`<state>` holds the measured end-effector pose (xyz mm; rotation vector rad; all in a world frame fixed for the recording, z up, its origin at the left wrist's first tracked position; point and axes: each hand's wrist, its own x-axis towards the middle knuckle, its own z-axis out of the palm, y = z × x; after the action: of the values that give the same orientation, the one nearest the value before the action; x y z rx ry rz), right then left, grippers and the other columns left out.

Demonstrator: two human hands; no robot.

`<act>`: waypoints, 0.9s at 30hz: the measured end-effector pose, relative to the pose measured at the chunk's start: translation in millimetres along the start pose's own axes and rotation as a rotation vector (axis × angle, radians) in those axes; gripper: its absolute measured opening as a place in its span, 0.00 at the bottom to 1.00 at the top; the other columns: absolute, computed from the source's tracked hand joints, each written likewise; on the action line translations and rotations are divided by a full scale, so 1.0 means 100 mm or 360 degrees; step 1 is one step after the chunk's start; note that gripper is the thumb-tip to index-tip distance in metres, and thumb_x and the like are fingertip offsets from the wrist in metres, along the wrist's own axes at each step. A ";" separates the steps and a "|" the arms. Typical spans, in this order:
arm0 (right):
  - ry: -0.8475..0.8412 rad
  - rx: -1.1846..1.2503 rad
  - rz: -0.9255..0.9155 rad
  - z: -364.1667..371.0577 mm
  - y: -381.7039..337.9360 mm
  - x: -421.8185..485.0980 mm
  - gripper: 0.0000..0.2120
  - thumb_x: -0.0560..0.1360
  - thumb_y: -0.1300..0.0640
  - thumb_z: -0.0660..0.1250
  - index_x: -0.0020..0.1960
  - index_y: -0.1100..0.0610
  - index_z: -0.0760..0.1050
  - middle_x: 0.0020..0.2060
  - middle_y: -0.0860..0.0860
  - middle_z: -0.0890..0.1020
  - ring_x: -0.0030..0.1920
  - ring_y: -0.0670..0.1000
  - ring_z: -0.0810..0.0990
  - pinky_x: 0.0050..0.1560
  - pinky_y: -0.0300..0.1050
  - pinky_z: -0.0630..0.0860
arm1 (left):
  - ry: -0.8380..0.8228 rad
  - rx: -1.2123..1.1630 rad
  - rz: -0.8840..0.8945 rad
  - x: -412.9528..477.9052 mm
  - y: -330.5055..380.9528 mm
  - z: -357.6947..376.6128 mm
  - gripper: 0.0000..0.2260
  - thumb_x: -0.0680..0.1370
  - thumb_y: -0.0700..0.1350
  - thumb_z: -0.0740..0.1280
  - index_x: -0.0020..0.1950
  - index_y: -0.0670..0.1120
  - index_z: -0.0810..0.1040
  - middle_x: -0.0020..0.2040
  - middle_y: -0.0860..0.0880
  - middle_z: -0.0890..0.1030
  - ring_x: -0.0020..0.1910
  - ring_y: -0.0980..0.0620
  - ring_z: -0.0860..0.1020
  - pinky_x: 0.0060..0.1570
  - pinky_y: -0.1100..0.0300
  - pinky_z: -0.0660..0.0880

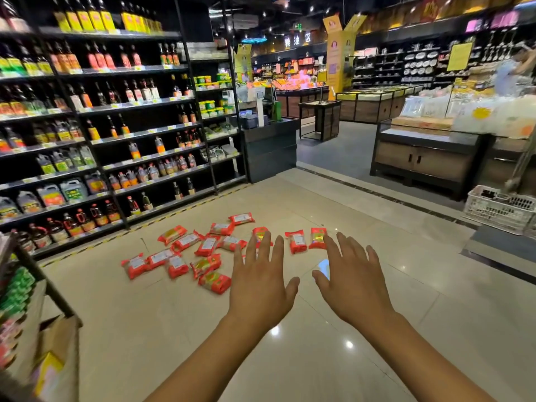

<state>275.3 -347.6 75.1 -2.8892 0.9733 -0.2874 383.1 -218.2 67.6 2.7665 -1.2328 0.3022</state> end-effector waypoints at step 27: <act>-0.0139 -0.0216 0.0139 0.75 0.48 4.18 0.35 0.83 0.37 0.52 0.83 0.49 0.45 0.83 0.53 0.50 0.82 0.56 0.50 0.81 0.60 0.47 | -0.0098 -0.0121 0.0146 4.39 -0.45 1.33 0.36 0.83 0.67 0.51 0.85 0.51 0.43 0.86 0.46 0.44 0.84 0.41 0.45 0.81 0.39 0.45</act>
<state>588.5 -638.4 58.6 -2.9392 1.1420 -0.0917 722.0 -529.2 34.3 2.6795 -1.3584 0.1743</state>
